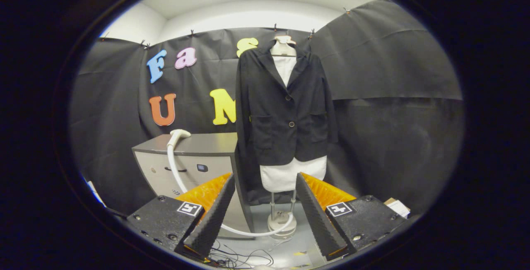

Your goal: Iron the clothes twice with a garment steamer, once on the left side and once on the right side.

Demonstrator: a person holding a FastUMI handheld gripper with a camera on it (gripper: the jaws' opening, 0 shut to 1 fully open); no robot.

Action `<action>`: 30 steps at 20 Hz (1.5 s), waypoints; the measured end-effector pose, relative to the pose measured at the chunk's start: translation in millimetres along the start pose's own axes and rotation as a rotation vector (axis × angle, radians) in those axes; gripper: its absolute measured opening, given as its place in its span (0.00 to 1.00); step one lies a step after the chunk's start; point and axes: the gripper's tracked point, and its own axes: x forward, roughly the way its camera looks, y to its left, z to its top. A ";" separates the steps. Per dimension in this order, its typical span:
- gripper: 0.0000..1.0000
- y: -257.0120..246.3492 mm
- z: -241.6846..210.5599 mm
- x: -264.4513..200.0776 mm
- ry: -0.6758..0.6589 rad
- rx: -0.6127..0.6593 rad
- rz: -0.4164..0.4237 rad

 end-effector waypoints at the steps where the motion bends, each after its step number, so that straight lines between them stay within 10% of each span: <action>1: 0.95 2.7 1.3 1.8 0.000 -0.005 -0.002; 30: 0.94 348.6 56.7 251.9 0.194 -0.213 0.507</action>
